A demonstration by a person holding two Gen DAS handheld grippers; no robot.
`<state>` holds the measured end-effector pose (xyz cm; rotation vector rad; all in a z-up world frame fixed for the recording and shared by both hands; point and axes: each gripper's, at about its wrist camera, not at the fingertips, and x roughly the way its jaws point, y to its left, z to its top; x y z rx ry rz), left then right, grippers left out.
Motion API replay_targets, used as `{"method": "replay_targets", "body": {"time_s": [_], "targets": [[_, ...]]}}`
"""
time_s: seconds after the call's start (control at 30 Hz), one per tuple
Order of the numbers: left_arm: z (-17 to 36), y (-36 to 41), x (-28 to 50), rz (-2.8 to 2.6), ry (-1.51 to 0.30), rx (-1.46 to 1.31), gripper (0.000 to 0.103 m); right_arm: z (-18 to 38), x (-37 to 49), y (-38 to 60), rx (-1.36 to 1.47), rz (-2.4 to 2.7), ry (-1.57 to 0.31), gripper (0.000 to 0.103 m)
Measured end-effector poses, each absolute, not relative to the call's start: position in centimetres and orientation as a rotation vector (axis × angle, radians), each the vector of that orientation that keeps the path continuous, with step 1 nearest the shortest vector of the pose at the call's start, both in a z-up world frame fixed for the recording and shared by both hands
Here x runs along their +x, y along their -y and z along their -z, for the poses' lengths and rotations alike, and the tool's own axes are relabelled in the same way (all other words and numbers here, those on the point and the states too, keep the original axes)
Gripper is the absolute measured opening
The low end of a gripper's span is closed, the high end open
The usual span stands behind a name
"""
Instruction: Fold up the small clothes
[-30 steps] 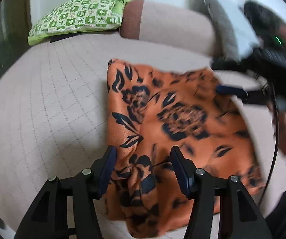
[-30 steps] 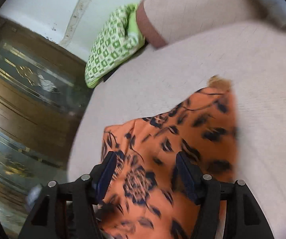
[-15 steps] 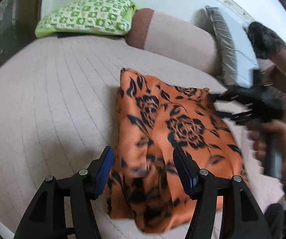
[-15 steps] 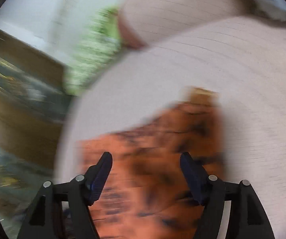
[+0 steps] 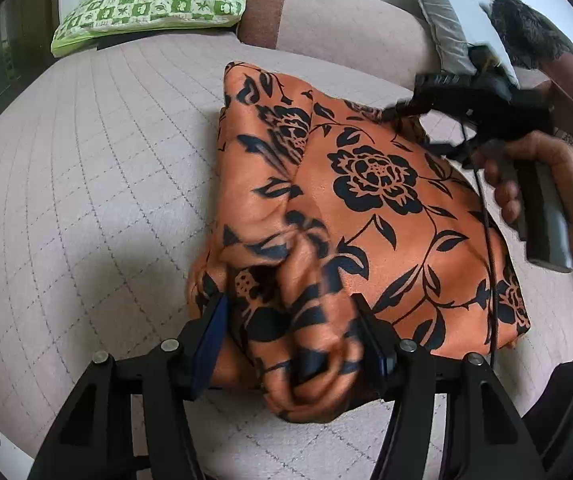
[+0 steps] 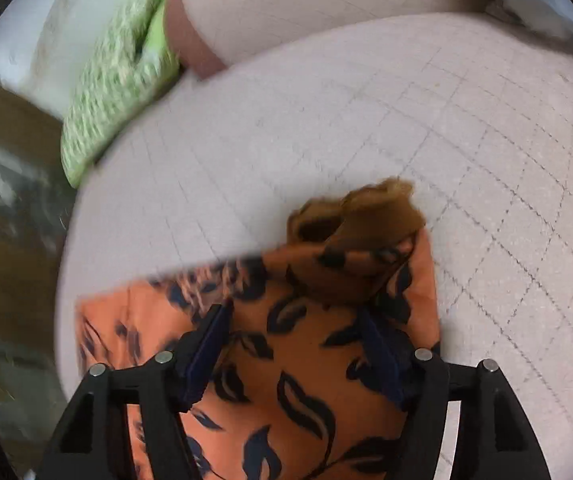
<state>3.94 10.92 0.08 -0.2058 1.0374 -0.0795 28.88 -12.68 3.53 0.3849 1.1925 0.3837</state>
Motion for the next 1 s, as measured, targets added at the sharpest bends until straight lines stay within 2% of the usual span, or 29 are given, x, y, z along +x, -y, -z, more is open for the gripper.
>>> {"method": "replay_targets", "body": {"time_s": [0.2, 0.33, 0.37, 0.43, 0.53, 0.7, 0.83, 0.9, 0.93, 1.0], "targets": [[-0.1, -10.7, 4.4, 0.080, -1.045, -0.213, 0.062, -8.1, 25.5, 1.3, 0.219, -0.816, -1.217, 0.072], [-0.3, -11.2, 4.3, 0.093, -1.043, -0.231, 0.062, -4.4, 25.6, -3.8, 0.211, -0.893, -1.340, 0.072], [-0.4, -11.7, 4.2, 0.095, -1.040, -0.239, 0.062, -2.4, 26.4, -2.8, 0.274, -0.813, -1.375, 0.070], [-0.6, -12.3, 4.2, 0.103, -1.035, -0.273, 0.062, -2.0, 27.0, -1.1, 0.452, -0.773, -1.343, 0.068], [-1.4, -14.0, 4.0, 0.109, -0.995, -0.390, 0.062, -4.2, 25.2, -0.3, 0.340, -0.746, -1.280, 0.069], [-3.6, -18.0, 3.8, 0.083, -0.860, -0.531, 0.063, -6.4, 22.7, 6.7, 0.388, -0.734, -1.229, 0.071], [-4.5, -19.8, 8.0, 0.134, -0.830, -0.540, 0.063, -6.1, 18.0, 11.3, 0.366, -0.756, -1.212, 0.072], [-3.2, -20.8, 11.6, 0.146, -0.872, -0.545, 0.062, -6.2, 16.1, 13.3, 0.348, -0.770, -1.214, 0.072], [-2.0, -20.9, 13.1, 0.171, -0.900, -0.585, 0.053, -5.8, 15.6, 13.6, 0.341, -0.775, -1.216, 0.072], [-0.4, -21.5, 15.7, 0.211, -0.970, -0.667, 0.047, -4.8, 14.7, 14.4, 0.343, -0.795, -1.208, 0.072]]}}
